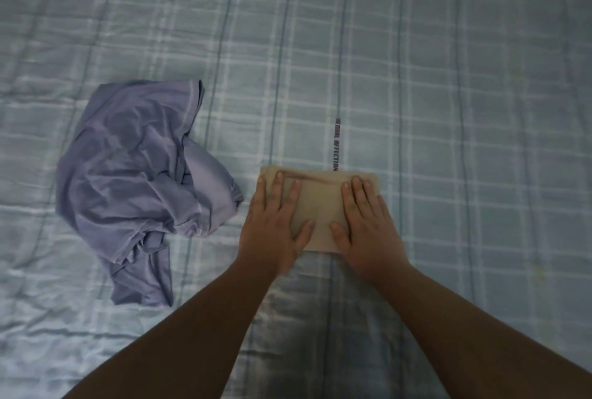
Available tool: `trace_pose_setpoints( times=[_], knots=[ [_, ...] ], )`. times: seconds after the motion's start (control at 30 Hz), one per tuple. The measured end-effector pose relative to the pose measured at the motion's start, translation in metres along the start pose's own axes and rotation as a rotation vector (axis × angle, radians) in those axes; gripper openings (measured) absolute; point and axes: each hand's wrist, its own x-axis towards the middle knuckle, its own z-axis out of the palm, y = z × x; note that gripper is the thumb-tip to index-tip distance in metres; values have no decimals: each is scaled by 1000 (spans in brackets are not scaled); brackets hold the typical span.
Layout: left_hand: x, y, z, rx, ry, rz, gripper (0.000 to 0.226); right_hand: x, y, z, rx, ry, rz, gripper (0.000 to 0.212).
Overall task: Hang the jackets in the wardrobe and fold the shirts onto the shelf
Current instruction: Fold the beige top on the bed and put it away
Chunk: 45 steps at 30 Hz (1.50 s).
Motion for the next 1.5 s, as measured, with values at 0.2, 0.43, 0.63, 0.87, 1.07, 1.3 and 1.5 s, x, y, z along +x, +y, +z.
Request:
trace_pose_setpoints(
  times=[0.2,0.43,0.63,0.87,1.07,1.3,1.5],
  knots=[
    [1,-9,1,-223,76,4,69,6,6,4,249,99,39,61],
    [1,-3,-4,-265,80,-102,79,4,-5,0,326,165,129,66],
    [-16,-2,-22,-437,224,-190,65,-5,-20,-28,566,354,286,51],
    [-20,6,-32,-675,89,-754,79,-5,-29,-27,729,136,937,62],
    [1,2,-42,-1023,-59,-746,75,-7,-28,-47,995,-36,952,64],
    [-82,7,-90,-1417,22,-699,41,-85,-58,-101,1166,9,758,27],
    [-204,27,-211,-1499,174,-622,47,-160,-123,-210,1286,-39,522,22]
  ],
)
